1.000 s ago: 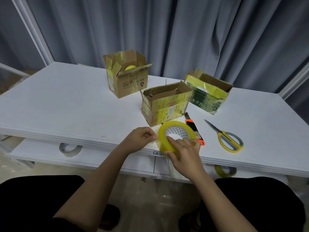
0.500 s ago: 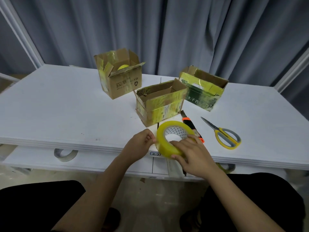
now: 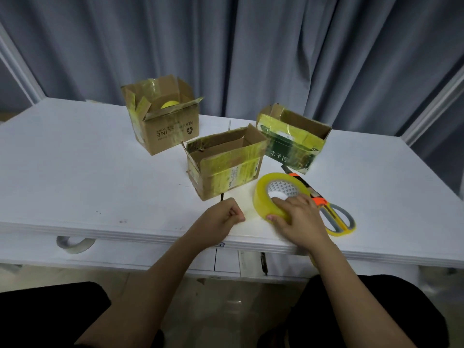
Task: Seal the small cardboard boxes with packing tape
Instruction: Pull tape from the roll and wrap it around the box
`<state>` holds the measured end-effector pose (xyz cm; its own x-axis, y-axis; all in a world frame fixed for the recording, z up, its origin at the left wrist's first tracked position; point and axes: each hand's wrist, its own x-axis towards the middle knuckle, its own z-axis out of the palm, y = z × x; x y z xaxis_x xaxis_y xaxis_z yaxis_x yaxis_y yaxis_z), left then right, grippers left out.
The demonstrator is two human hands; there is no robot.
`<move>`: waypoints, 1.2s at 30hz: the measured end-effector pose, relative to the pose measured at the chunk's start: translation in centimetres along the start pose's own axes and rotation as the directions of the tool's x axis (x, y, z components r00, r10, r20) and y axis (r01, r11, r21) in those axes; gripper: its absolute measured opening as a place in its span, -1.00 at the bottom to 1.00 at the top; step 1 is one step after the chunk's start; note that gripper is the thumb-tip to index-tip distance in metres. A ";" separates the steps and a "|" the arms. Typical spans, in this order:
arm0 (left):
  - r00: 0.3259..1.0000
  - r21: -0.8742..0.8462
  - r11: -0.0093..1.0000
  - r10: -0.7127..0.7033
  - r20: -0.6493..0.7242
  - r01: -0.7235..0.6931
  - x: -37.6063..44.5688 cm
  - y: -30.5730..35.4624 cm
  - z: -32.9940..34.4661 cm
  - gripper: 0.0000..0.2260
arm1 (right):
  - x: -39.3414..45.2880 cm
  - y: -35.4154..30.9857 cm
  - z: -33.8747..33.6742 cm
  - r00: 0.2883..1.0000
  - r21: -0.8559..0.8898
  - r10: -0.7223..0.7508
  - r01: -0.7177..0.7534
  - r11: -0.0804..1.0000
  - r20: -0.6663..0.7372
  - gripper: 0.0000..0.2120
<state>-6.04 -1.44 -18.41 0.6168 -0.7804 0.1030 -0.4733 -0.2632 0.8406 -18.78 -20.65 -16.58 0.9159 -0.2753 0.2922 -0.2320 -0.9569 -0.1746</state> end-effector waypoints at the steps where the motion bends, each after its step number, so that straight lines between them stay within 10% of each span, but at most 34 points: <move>1: 0.999 -0.001 1.000 -0.002 -0.033 0.002 -0.1 -0.1 0.1 -0.83 | 0.5 -0.2 0.3 1.000 -0.011 -0.002 0.002 1.000 0.016 -0.54; 9: 0.982 0.024 0.997 -0.063 -0.176 0.068 -0.3 -0.1 0.4 -0.90 | 0.0 1.1 0.4 0.988 -0.035 -0.140 0.143 0.989 0.072 -0.51; 17: 0.961 0.039 0.997 -0.060 -0.271 0.074 -2.8 -0.5 -1.0 -0.80 | 2.5 -0.8 1.7 0.990 -0.143 0.073 -0.056 0.988 0.119 -0.44; 21: 0.946 0.026 0.993 -0.098 -0.308 0.112 -2.1 -0.3 -2.0 -0.91 | 0.5 -0.8 0.4 0.991 0.222 0.082 -0.057 0.973 -0.105 -0.58; 24: 0.942 0.008 0.994 -0.102 -0.319 0.111 -2.5 -0.5 -1.8 -0.96 | -2.0 1.3 -0.9 0.870 0.268 0.386 -0.310 0.912 -0.307 -0.70; 28: 0.929 0.016 0.989 -0.135 -0.345 0.150 -2.8 0.1 -1.2 -0.97 | -2.4 4.2 -1.8 0.756 0.039 0.653 -0.654 0.755 0.040 -0.68; 36: 0.915 0.049 0.965 -0.227 -0.332 0.258 -2.7 1.5 -1.2 -0.88 | -1.5 5.2 -2.8 0.724 -0.126 0.660 -0.650 0.750 0.200 -0.60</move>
<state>-7.71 0.97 -16.77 0.8811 -0.4662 0.0795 -0.3288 -0.4830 0.8115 -22.29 -25.50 -15.26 0.5752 -0.8128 -0.0920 -0.8100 -0.5503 -0.2027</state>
